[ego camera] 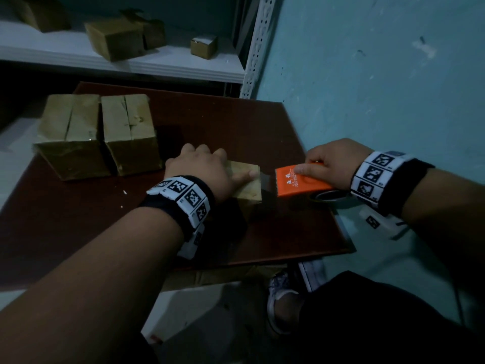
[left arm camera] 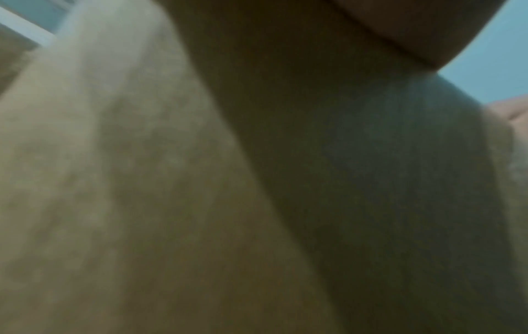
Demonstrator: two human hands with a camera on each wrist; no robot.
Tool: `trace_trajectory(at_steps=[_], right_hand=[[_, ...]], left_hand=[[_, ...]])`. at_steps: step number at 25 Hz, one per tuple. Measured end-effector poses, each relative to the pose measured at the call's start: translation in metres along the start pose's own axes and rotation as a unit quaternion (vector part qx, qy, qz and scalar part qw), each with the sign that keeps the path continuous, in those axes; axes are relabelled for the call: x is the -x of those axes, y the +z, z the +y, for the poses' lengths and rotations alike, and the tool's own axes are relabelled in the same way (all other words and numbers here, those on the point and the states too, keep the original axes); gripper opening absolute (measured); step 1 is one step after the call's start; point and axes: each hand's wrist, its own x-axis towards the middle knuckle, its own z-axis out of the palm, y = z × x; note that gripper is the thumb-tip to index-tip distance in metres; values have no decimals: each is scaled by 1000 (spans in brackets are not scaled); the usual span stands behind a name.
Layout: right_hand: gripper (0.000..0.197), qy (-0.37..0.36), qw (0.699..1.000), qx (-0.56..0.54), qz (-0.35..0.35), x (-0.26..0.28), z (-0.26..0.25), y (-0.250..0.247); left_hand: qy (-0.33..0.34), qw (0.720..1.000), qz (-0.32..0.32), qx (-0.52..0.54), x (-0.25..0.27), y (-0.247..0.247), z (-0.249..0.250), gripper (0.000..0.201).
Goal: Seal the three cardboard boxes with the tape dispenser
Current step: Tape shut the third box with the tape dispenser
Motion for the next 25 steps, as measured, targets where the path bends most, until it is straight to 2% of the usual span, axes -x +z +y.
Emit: trace_trajectory(at_steps=[4, 6, 8, 13, 16, 19, 22, 23, 25], right_hand=[[53, -6, 999, 28, -29, -25, -20, 13], [55, 17, 994, 92, -63, -33, -21, 18], [55, 46, 990, 109, -72, -30, -17, 22], [49, 93, 994, 15, 59, -39, -15, 33], [43, 117, 991, -6, 57, -47, -23, 64], [53, 139, 988, -49, 41, -41, -35, 79], [56, 150, 983, -34, 100, -29, -40, 69], [51, 142, 979, -60, 132, -23, -44, 61], [37, 108, 956, -193, 191, -17, -52, 52]], left_hand=[[-5, 1000, -3, -2, -2, 1, 1, 100], [-7, 1000, -4, -2, -3, 1, 0, 102], [-3, 1000, -2, -2, -4, 1, 1, 104], [0, 1000, 6, -3, -4, 2, -1, 100], [-3, 1000, 11, -2, -4, 3, 0, 100], [-7, 1000, 12, -5, -3, 4, 1, 100], [-6, 1000, 10, -5, -4, 4, 0, 100], [-5, 1000, 6, -6, -5, 4, 0, 100], [-8, 1000, -4, -7, -7, 3, -2, 101]])
